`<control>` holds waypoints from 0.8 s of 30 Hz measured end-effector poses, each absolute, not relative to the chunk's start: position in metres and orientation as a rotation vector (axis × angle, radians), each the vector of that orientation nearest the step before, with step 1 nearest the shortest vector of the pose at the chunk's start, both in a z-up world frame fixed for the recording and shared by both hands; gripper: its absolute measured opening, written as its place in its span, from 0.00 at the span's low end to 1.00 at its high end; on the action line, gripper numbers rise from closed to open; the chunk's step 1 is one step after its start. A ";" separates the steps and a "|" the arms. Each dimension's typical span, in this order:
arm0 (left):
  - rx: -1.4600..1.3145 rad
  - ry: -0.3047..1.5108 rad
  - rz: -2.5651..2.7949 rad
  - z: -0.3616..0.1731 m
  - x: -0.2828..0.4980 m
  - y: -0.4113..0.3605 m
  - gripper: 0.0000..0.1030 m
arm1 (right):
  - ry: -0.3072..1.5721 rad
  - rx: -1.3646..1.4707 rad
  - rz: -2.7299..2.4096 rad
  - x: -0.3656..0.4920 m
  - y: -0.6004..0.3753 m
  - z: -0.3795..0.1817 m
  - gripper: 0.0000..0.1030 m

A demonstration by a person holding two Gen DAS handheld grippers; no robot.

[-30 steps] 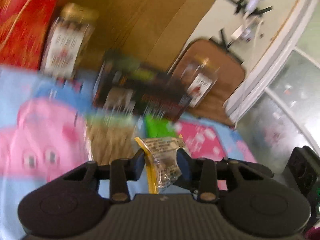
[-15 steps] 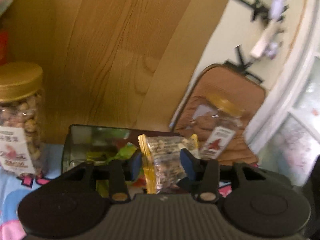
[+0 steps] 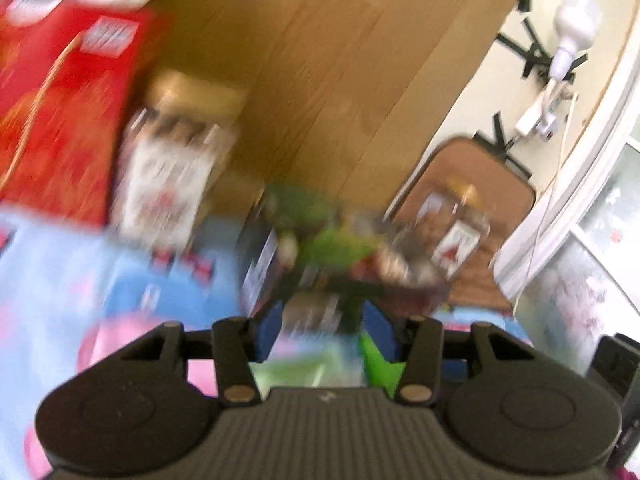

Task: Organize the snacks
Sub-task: 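Reach the left gripper to the large clear nut bag and grasp it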

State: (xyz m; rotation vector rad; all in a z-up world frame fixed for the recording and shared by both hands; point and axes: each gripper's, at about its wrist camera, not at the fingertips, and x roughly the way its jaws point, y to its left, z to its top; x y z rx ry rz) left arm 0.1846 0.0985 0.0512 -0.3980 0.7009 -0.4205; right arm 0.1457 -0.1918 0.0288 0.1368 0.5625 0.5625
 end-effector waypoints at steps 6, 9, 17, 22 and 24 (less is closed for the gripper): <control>-0.431 0.798 -0.365 0.008 0.159 0.104 0.64 | 0.639 0.046 0.623 0.135 -0.149 0.010 0.57; -0.432 0.792 -0.377 0.002 0.149 0.102 0.50 | 0.702 0.055 0.628 0.137 -0.137 0.001 0.53; -0.499 0.800 -0.423 -0.006 0.101 0.110 0.29 | 0.709 0.082 0.615 0.086 -0.127 0.002 0.43; -0.491 0.778 -0.404 -0.004 0.069 0.111 0.27 | 0.716 0.076 0.655 0.063 -0.118 0.004 0.29; -0.501 0.780 -0.382 -0.003 0.060 0.113 0.27 | 0.707 0.044 0.670 0.054 -0.112 0.006 0.28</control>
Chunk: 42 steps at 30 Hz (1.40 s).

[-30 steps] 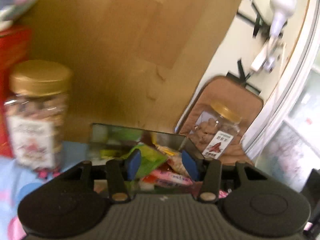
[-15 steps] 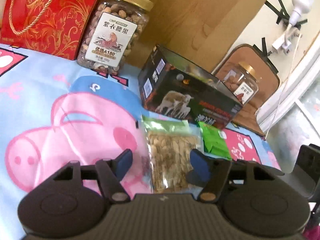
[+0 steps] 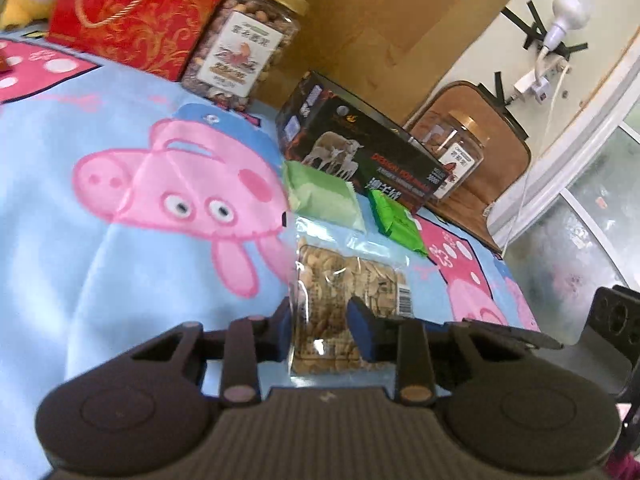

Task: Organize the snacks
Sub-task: 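Reach the left gripper to the large clear nut bag and grasp it, then carry the large nut bag into the tin and open the left gripper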

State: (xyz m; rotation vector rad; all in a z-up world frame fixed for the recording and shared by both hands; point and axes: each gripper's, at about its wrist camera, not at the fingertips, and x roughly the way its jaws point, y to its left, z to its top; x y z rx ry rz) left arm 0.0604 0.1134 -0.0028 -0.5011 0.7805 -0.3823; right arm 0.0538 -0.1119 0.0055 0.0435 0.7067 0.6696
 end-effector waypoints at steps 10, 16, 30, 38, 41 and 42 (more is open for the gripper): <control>-0.419 0.759 -0.301 0.011 0.026 0.110 0.29 | 0.707 0.058 0.740 0.035 -0.103 0.010 0.27; -0.411 0.790 -0.279 0.005 0.021 0.107 0.29 | 0.740 0.076 0.732 0.027 -0.103 0.002 0.27; -0.334 0.754 -0.298 0.037 0.047 0.094 0.29 | 0.692 0.100 0.706 0.032 -0.110 0.018 0.27; -0.255 0.616 -0.392 0.097 0.145 0.070 0.29 | 0.508 0.079 0.614 0.090 -0.127 0.070 0.27; -0.249 0.591 -0.426 0.105 0.193 0.058 0.31 | 0.465 0.081 0.552 0.126 -0.134 0.084 0.27; -0.249 0.587 -0.433 0.106 0.211 0.054 0.31 | 0.451 0.072 0.530 0.139 -0.135 0.088 0.27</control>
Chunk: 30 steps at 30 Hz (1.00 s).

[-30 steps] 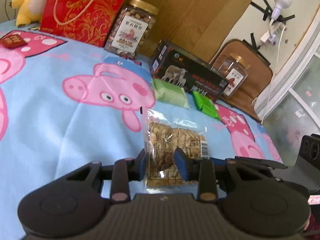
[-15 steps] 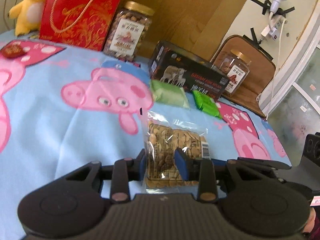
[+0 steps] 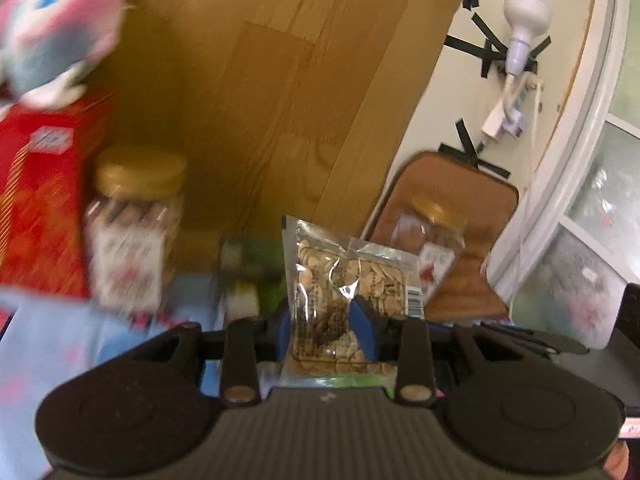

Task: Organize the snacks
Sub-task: 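Carry the large nut bag into the tin and open the left gripper, then reach the left gripper to the pale green bag and grasp it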

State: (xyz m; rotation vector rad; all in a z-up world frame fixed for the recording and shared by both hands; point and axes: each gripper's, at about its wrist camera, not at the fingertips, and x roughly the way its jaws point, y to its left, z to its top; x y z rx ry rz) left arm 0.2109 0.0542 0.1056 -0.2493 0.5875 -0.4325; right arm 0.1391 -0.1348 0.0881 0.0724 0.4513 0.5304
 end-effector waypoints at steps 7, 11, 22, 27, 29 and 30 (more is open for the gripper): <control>-0.211 0.658 -0.374 0.073 0.289 0.036 0.37 | 0.487 0.042 0.441 0.219 -0.136 0.072 0.28; -0.150 0.677 -0.299 0.060 0.300 0.030 0.50 | 0.526 -0.020 0.430 0.240 -0.125 0.049 0.34; -0.346 0.623 -0.289 0.071 0.215 0.110 0.50 | 0.426 0.162 0.493 0.174 -0.168 0.067 0.55; -0.456 0.816 -0.261 0.019 0.211 0.119 0.51 | 0.572 -0.061 0.604 0.144 -0.127 0.023 0.55; -0.449 0.853 -0.255 0.008 0.209 0.113 0.50 | 0.609 -0.165 0.612 0.147 -0.106 0.009 0.56; -0.431 0.852 -0.252 0.006 0.207 0.107 0.51 | 0.624 -0.194 0.599 0.151 -0.099 0.004 0.66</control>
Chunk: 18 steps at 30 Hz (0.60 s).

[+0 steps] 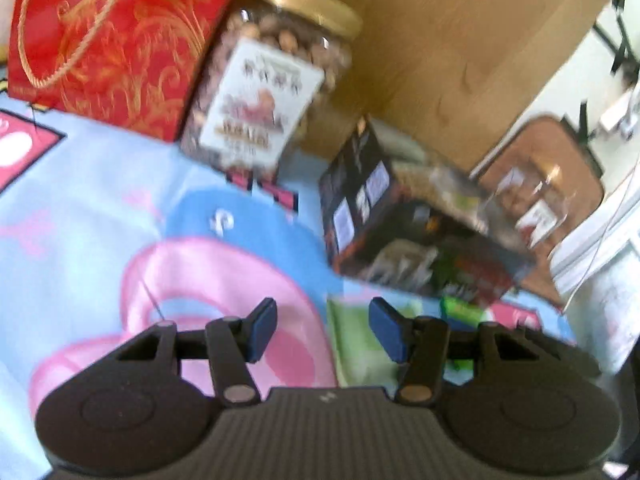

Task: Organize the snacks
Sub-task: 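Reach the left gripper to the pale green bag and grasp it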

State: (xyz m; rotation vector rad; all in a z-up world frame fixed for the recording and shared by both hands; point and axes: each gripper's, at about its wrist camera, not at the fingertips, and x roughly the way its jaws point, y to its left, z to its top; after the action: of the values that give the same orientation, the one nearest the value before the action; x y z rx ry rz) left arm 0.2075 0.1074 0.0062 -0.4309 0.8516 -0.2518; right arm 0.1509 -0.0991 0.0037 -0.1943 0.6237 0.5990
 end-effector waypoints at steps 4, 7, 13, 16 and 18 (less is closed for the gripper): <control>-0.352 0.834 -0.278 0.006 0.200 0.089 0.41 | 0.690 -0.175 0.622 0.163 -0.089 -0.007 0.71; -0.376 0.829 -0.299 0.003 0.192 0.090 0.35 | 0.698 -0.168 0.621 0.152 -0.086 -0.002 0.56; -0.401 0.827 -0.318 0.004 0.150 0.102 0.35 | 0.675 -0.172 0.608 0.117 -0.076 -0.003 0.51; -0.419 0.823 -0.325 0.005 0.123 0.111 0.35 | 0.662 -0.180 0.631 0.094 -0.068 -0.004 0.50; -0.434 0.819 -0.325 0.005 0.107 0.117 0.35 | 0.656 -0.184 0.652 0.076 -0.065 -0.003 0.50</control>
State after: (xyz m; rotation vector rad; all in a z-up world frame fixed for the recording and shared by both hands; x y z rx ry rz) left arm 0.1070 0.1173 0.0045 -0.4343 0.8192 -0.3250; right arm 0.0765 -0.0649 -0.0034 -0.1835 0.6558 0.6516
